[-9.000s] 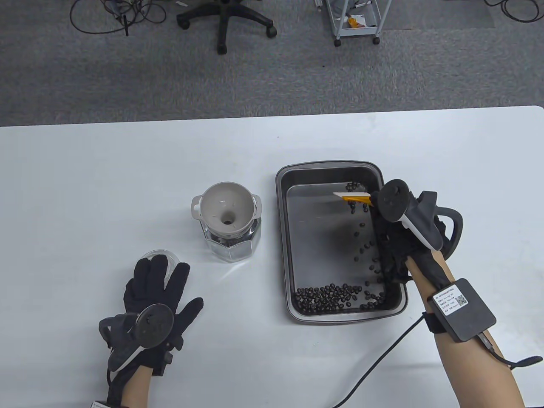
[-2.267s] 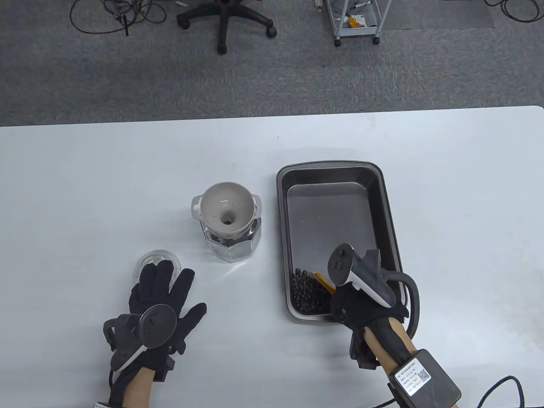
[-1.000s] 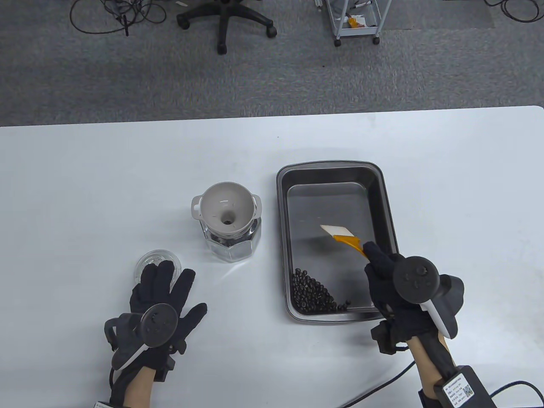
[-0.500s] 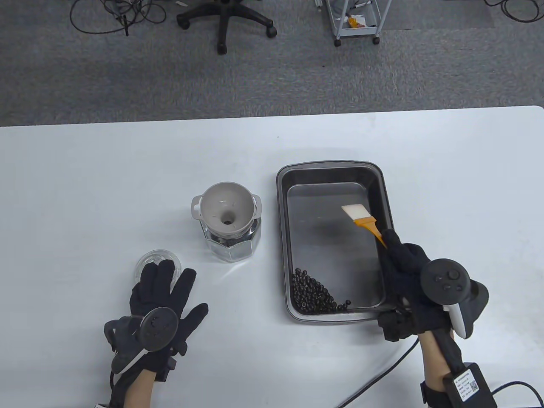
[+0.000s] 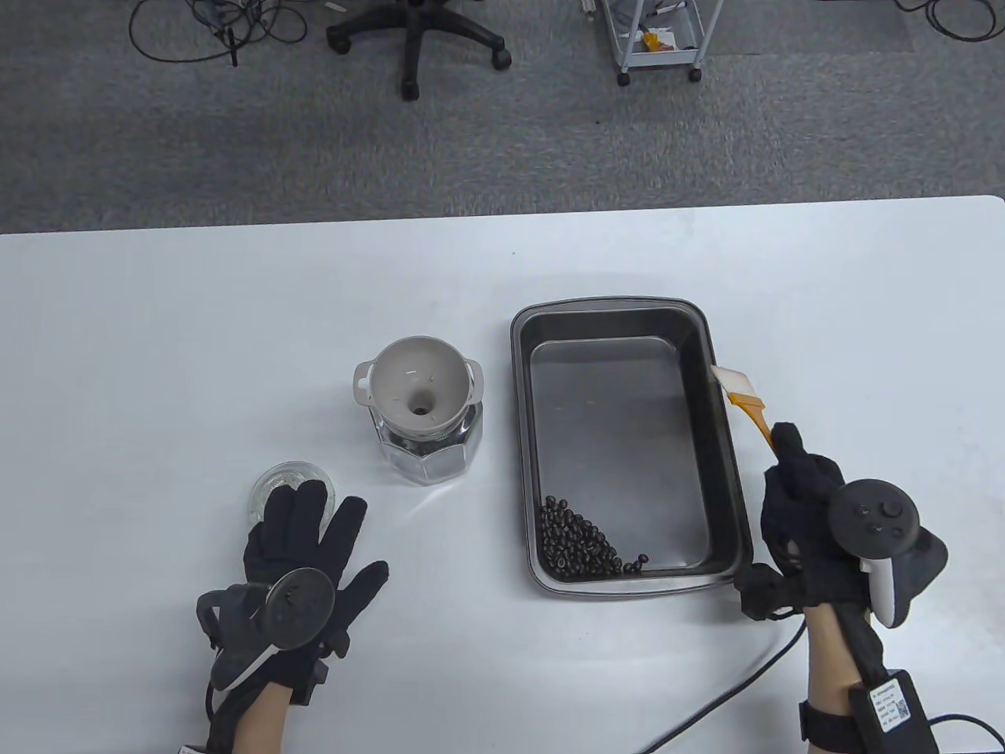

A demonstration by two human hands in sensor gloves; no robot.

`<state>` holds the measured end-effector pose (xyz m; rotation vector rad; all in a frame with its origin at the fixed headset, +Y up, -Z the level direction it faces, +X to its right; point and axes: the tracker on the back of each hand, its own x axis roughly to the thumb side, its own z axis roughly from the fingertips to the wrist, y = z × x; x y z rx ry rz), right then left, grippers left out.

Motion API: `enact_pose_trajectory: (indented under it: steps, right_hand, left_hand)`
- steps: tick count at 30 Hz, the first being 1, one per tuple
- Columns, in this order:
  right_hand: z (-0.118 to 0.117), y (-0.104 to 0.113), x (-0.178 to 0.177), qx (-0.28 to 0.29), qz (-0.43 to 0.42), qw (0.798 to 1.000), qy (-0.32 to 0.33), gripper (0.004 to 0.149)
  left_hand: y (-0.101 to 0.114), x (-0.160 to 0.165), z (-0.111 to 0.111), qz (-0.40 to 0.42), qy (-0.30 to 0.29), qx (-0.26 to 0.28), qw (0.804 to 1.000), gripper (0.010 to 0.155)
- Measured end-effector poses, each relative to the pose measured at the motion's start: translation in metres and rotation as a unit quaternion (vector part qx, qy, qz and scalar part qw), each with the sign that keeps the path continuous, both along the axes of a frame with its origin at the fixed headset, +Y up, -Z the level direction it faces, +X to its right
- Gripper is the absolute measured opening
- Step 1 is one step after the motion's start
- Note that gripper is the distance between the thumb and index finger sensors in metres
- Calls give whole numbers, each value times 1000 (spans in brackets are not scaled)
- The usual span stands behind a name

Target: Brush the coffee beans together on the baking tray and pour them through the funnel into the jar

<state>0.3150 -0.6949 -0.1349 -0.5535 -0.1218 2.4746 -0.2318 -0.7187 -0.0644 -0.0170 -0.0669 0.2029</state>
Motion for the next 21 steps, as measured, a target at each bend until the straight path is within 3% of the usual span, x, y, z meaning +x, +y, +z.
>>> enact_pose_trajectory:
  steps: [11, 21]
  right_hand:
    - [-3, -21, 16, -83, 51, 994, -52, 49]
    - [-8, -37, 7, -167, 98, 981, -32, 50]
  left_hand:
    - [1, -3, 1, 3, 10, 4, 1000, 80]
    - [3, -5, 1, 10, 13, 7, 1000, 80]
